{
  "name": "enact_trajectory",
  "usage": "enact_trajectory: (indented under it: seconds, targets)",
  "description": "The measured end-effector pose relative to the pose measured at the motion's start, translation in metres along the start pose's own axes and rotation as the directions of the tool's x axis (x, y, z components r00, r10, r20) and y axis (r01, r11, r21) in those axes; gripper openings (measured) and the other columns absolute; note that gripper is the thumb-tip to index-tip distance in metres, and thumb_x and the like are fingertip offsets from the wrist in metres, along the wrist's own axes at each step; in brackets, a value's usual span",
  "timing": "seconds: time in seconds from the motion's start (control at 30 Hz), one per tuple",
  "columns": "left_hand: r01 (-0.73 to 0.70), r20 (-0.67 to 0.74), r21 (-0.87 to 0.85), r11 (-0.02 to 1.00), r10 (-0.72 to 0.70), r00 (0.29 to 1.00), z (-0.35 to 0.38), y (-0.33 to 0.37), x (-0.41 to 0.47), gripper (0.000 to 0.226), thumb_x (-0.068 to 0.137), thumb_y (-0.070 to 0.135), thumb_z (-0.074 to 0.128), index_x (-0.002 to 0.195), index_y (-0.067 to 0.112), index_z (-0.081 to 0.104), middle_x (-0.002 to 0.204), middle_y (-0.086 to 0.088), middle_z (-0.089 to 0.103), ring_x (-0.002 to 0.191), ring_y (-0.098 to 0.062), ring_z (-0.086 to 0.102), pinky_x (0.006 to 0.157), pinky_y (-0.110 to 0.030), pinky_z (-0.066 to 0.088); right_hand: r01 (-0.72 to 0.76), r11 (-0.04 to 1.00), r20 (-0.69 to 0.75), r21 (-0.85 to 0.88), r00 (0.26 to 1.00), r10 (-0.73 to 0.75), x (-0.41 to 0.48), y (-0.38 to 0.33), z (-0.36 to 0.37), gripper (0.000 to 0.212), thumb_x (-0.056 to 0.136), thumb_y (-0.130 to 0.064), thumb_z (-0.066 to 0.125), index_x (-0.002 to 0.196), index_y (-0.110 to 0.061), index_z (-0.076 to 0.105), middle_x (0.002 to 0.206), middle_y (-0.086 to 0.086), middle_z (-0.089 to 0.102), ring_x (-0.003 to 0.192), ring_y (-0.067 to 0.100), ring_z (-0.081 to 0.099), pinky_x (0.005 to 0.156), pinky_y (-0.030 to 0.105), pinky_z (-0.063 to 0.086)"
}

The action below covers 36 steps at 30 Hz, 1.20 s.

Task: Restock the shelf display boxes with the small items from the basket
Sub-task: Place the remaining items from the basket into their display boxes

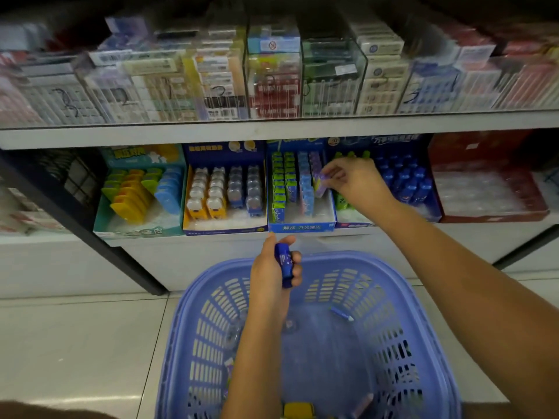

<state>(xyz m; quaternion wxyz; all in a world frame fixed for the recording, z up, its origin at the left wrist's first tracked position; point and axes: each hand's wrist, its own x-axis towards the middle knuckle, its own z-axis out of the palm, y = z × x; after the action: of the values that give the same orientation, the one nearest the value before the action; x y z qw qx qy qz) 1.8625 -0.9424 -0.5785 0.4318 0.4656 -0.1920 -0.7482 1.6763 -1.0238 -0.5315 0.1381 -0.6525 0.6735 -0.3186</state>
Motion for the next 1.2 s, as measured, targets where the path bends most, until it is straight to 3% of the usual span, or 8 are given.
enact_trajectory:
  seconds: [0.33,0.67,0.77,0.83,0.93,1.0,1.13,1.2]
  targets:
    - [0.031,0.089,-0.197,0.980,-0.014,0.996,-0.006,0.008,0.006,0.034,0.099,0.021,0.033,0.111,0.001,0.058,0.066,-0.006,0.059,0.050,-0.013,0.048,0.041,-0.020,0.040,-0.054,0.982,0.220,-0.183,0.971,0.095,0.022,-0.001,-0.001,0.022,0.080,-0.012,0.073,0.103,-0.010,0.072,0.099,0.008,0.071,0.078,0.008,0.057,0.075,0.017,0.042]
    - [-0.019,0.189,-0.218,0.976,0.061,0.980,-0.011,0.013,-0.002,0.028,0.098,0.019,0.043,0.116,0.010,0.062,0.090,-0.003,0.069,0.077,-0.010,0.057,0.061,-0.019,0.051,-0.044,0.944,0.127,-0.326,0.988,0.090,0.011,-0.008,0.002,0.024,0.084,-0.018,0.069,0.107,-0.011,0.068,0.106,0.010,0.066,0.091,0.019,0.059,0.074,0.022,0.041]
    - [-0.041,0.187,-0.237,0.971,0.087,0.979,-0.009,0.010,-0.002,0.022,0.095,0.014,0.048,0.112,0.009,0.062,0.094,-0.003,0.072,0.079,-0.011,0.066,0.068,-0.021,0.054,-0.041,0.989,-0.036,-0.140,0.999,0.037,-0.030,-0.012,-0.002,0.016,0.084,-0.020,0.068,0.098,-0.013,0.067,0.085,0.005,0.063,0.075,0.015,0.056,0.063,0.019,0.040]
    - [-0.049,0.208,-0.293,0.955,0.114,0.971,-0.004,0.008,-0.002,0.020,0.091,0.009,0.051,0.108,0.005,0.060,0.092,-0.007,0.072,0.081,-0.016,0.070,0.074,-0.026,0.058,-0.100,0.993,-0.001,0.068,0.995,0.101,-0.063,-0.019,-0.004,0.011,0.083,-0.028,0.069,0.089,-0.019,0.067,0.077,-0.002,0.064,0.065,0.008,0.058,0.059,0.016,0.045]
    - [-0.124,0.234,-0.295,0.947,0.198,0.952,0.005,0.002,-0.004,0.019,0.091,0.008,0.049,0.108,0.007,0.056,0.097,-0.008,0.073,0.092,-0.020,0.071,0.086,-0.034,0.055,-0.415,0.782,0.272,0.465,0.907,0.320,-0.106,-0.035,-0.004,0.039,0.072,-0.050,0.069,0.087,-0.014,0.067,0.069,0.004,0.070,0.058,0.014,0.066,0.057,0.025,0.055]
    - [-0.173,0.243,-0.303,0.937,0.252,0.937,0.013,-0.002,-0.005,0.019,0.095,0.005,0.044,0.111,0.008,0.054,0.102,-0.009,0.072,0.099,-0.020,0.069,0.085,-0.031,0.056,-0.608,0.594,0.485,0.526,0.789,0.378,-0.122,-0.039,0.000,0.049,0.074,-0.055,0.063,0.092,-0.009,0.067,0.072,0.012,0.072,0.064,0.021,0.070,0.060,0.027,0.058]
    - [-0.357,0.273,-0.121,0.926,0.377,0.885,0.026,-0.007,-0.006,0.024,0.098,0.004,0.042,0.116,0.011,0.054,0.105,-0.002,0.072,0.102,-0.013,0.065,0.081,-0.021,0.054,-0.642,0.260,0.538,0.722,0.756,0.372,-0.131,-0.038,0.007,0.026,0.087,-0.028,0.062,0.091,-0.003,0.068,0.077,0.016,0.072,0.068,0.020,0.071,0.060,0.022,0.056]
    - [-0.458,0.322,0.013,0.889,0.430,0.844,0.028,-0.007,-0.007,0.025,0.096,0.005,0.046,0.117,0.013,0.057,0.108,0.002,0.071,0.106,-0.011,0.063,0.089,-0.022,0.050,-0.575,0.196,0.475,0.794,0.789,0.389,-0.128,-0.032,0.002,0.017,0.085,-0.018,0.064,0.090,-0.002,0.068,0.079,0.015,0.072,0.069,0.018,0.072,0.062,0.020,0.056]
